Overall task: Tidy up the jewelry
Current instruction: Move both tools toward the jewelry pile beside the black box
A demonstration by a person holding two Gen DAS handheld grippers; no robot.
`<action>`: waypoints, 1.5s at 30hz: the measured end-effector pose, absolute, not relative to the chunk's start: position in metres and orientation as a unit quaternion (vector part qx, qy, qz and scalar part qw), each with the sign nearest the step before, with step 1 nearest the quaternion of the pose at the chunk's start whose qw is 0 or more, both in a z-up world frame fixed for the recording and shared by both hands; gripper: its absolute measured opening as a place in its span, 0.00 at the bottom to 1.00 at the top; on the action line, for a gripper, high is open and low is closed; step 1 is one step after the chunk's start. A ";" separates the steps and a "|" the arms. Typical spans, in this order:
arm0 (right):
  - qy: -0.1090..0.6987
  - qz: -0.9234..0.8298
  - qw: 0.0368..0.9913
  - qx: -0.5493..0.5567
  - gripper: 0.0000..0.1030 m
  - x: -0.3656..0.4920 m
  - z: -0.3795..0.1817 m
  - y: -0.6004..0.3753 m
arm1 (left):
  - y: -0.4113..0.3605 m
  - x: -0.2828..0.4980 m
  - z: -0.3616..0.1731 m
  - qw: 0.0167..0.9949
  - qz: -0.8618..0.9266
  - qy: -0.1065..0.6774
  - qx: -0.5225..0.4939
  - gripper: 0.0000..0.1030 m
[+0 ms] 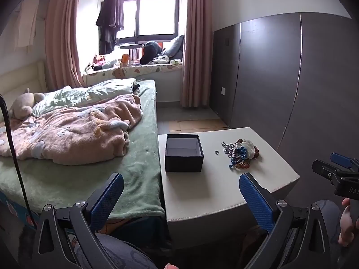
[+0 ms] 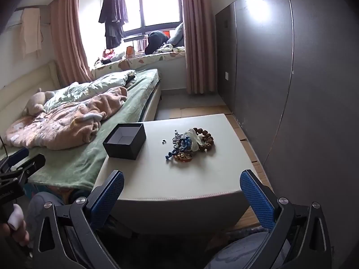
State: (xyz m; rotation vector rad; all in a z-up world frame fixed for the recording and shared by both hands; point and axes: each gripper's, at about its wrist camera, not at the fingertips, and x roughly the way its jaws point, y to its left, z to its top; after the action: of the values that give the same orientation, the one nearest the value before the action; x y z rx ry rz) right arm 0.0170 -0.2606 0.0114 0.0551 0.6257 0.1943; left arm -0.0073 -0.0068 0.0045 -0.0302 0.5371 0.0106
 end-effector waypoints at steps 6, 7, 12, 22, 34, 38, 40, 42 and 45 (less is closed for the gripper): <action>0.308 0.102 0.946 0.028 1.00 0.014 0.010 -0.255 | -0.006 -0.013 0.007 0.965 0.001 0.263 -0.013 1.00; 0.307 0.101 0.946 0.027 1.00 0.014 0.008 -0.255 | -0.005 -0.014 0.007 0.965 0.001 0.261 -0.013 1.00; 0.307 0.098 0.946 0.027 1.00 0.013 0.007 -0.256 | -0.004 -0.019 0.008 0.966 -0.005 0.256 -0.015 1.00; 0.304 0.093 0.948 0.028 1.00 0.011 0.007 -0.257 | -0.003 -0.019 0.009 0.967 -0.013 0.253 -0.019 1.00; 0.301 0.092 0.949 0.032 1.00 0.009 0.008 -0.260 | -0.005 -0.026 0.012 0.969 -0.011 0.247 -0.016 1.00; 0.301 0.091 0.949 0.031 1.00 0.008 0.009 -0.260 | -0.005 -0.028 0.013 0.969 -0.012 0.247 -0.018 1.00; 0.301 0.091 0.949 0.030 1.00 0.009 0.009 -0.260 | -0.004 -0.031 0.014 0.969 -0.013 0.246 -0.020 1.00; 0.300 0.092 0.949 0.030 1.00 0.009 0.009 -0.261 | -0.004 -0.033 0.015 0.970 -0.014 0.243 -0.020 1.00; 0.301 0.091 0.949 0.031 1.00 0.009 0.009 -0.262 | -0.005 -0.038 0.017 0.970 -0.011 0.242 -0.018 1.00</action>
State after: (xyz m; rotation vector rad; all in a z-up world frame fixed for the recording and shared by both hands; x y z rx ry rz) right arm 0.0094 -0.2623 0.0094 0.0630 0.6125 0.1858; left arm -0.0376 -0.0052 0.0167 -0.0363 0.4892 -0.0226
